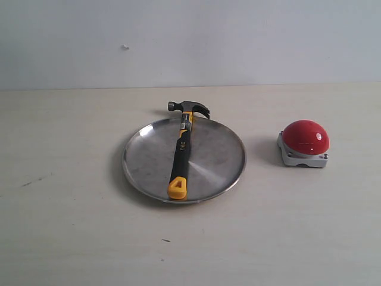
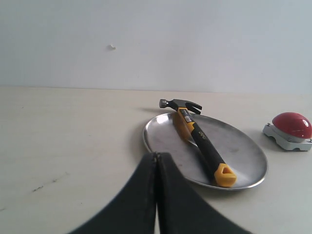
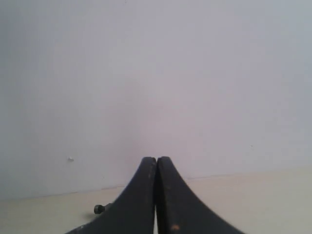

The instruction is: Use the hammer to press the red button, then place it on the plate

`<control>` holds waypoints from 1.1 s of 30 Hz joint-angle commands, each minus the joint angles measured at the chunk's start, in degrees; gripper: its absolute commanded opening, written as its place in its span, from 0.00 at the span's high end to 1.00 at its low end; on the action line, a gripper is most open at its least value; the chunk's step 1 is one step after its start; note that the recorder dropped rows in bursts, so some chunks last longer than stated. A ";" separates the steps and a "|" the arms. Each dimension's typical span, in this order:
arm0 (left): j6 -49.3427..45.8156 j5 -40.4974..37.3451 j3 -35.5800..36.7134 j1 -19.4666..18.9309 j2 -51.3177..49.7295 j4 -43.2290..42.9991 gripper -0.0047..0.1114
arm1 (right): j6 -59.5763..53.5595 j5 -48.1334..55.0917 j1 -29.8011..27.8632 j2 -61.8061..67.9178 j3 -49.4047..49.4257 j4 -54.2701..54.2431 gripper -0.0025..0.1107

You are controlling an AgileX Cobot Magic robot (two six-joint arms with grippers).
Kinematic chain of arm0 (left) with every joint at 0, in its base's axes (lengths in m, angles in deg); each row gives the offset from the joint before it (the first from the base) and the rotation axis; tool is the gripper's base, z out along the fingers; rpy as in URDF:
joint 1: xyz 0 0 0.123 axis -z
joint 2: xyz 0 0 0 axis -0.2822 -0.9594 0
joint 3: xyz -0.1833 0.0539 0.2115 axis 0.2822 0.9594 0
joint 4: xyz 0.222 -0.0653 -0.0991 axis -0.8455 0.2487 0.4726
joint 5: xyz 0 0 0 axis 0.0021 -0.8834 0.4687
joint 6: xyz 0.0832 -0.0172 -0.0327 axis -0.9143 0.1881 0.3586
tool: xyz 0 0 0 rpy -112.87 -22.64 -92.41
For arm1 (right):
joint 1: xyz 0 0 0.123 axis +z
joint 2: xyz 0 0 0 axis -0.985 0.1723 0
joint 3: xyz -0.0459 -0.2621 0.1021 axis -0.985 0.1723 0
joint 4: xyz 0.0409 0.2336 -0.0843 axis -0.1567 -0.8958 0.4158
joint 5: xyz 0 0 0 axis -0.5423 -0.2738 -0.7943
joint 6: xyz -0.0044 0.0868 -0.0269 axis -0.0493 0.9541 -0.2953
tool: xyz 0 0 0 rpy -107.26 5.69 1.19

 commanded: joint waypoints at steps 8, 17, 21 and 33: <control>-0.07 0.13 -0.03 -0.06 0.30 0.29 0.96 | -17.51 5.54 -4.24 -6.46 0.31 -8.68 0.98; -0.07 0.13 -0.03 -0.06 0.30 0.29 0.96 | -19.48 7.94 -10.57 -6.70 8.53 -8.42 0.98; -0.07 0.13 -0.03 -0.06 0.30 0.29 0.96 | -22.03 7.09 -10.68 -6.70 13.76 -6.68 0.98; -0.07 0.13 -0.03 -0.06 0.30 0.29 0.96 | -21.22 10.67 -13.16 -13.93 16.45 -5.65 0.98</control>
